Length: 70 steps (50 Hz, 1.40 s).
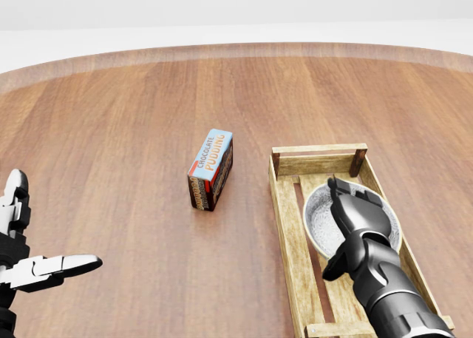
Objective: Pick up the bowl on the left and put it in the tray.
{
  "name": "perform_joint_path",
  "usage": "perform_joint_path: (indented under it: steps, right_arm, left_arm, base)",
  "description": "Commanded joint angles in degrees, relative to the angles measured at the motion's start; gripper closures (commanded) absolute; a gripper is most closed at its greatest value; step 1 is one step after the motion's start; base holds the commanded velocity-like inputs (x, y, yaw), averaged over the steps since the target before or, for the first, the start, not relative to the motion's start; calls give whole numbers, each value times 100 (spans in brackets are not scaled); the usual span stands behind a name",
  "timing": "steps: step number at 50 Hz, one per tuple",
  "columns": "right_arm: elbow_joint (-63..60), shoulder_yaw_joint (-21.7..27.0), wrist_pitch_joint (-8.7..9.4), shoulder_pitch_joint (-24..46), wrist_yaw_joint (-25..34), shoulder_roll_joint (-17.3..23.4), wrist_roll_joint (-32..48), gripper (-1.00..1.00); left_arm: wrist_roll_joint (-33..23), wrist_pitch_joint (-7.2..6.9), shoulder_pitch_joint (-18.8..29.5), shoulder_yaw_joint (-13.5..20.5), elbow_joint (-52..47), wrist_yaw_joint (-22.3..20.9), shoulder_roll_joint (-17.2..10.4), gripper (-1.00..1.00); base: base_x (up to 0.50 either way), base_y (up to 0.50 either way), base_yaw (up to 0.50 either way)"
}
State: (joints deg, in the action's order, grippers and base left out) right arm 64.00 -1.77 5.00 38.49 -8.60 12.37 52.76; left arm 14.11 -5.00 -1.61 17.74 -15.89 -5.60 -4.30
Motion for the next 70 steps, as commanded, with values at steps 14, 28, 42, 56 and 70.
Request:
perform_joint_path:
  steps: [14, 28, 42, 56, 70]
  right_arm:
    - [-747, -73, 0, -338, 108, -80, -16, -100]
    - [-2904, 11, 0, -883, 1195, -185, 344, -100]
    - [-5129, -265, 0, -1590, 2410, -735, 1322, -100]
    - [-7338, -743, 0, -2324, 3671, -1385, 2564, -100]
    - [-8387, -1188, 0, -2988, 3958, -1782, 3137, -100]
  left_arm:
    - [-152, 86, -301, -142, -113, -64, 82, -100]
    - [-172, 109, -285, -190, -70, -37, 78, -100]
    - [-110, 85, -281, -123, -100, -52, 54, -100]
    - [-113, 0, -335, -124, -262, -53, 79, -100]
    - [-144, 0, -370, -144, -315, -93, 119, -100]
  base:
    - [0, 0, 0]
    - [0, 0, 0]
    - [0, 0, 0]
    - [0, 0, 0]
    - [0, 0, 0]
